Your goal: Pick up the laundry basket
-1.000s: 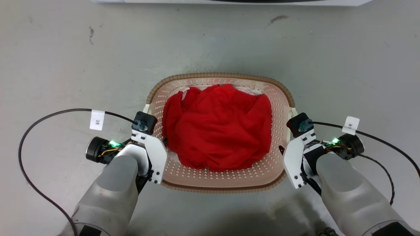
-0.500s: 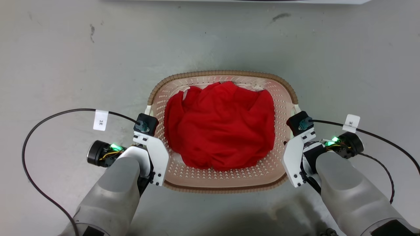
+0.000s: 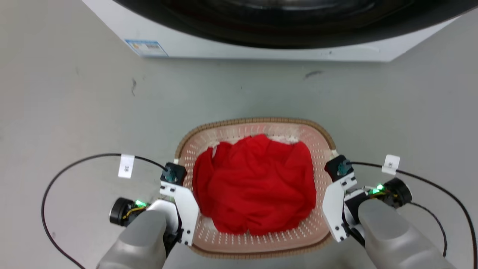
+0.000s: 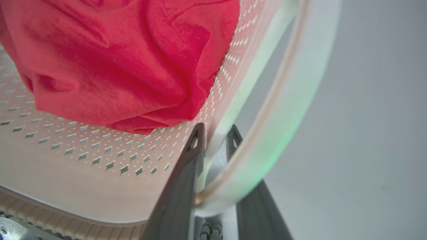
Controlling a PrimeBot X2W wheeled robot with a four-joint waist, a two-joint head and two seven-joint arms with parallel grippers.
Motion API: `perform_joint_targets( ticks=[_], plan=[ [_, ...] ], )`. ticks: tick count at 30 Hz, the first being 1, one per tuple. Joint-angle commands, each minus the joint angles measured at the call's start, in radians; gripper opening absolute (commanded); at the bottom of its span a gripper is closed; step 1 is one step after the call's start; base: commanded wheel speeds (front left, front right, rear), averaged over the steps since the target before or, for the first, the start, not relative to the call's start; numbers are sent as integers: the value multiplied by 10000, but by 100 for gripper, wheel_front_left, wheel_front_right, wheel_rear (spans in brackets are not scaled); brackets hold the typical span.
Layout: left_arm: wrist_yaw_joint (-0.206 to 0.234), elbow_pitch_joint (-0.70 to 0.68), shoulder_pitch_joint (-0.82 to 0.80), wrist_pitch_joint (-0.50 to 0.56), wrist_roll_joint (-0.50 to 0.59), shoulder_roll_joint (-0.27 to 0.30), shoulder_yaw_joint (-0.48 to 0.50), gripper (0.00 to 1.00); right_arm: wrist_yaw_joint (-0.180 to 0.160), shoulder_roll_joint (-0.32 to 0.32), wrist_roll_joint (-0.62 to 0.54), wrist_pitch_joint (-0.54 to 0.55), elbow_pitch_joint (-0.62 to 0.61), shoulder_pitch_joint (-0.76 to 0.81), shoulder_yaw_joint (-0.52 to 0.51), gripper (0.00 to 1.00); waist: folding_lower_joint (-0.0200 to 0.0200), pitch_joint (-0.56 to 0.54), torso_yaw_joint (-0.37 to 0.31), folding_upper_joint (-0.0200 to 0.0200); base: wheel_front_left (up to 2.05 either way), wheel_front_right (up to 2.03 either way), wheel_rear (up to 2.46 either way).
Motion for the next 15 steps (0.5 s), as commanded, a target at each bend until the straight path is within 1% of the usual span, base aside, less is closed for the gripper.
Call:
perform_joint_targets(
  ticks=[1, 8, 15],
  plan=[
    [-56, -111, 211, 103, -50, -151, -155, 0, -7, 60, 38, 21, -47, 97, 150, 0, 0, -743, 66, 0, 0, 0, 0],
    [-69, -327, 906, 697, -835, -100, -656, 0, -5, 74, 697, 450, -120, 700, 856, 0, 0, -2168, 75, 0, 0, 0, 0],
    [-69, -549, 1413, 1397, -1649, 88, -1079, 0, -5, 76, 1495, 1116, -251, 1208, 1564, 0, 0, -3380, 85, 0, 0, 0, 0]
  ],
)
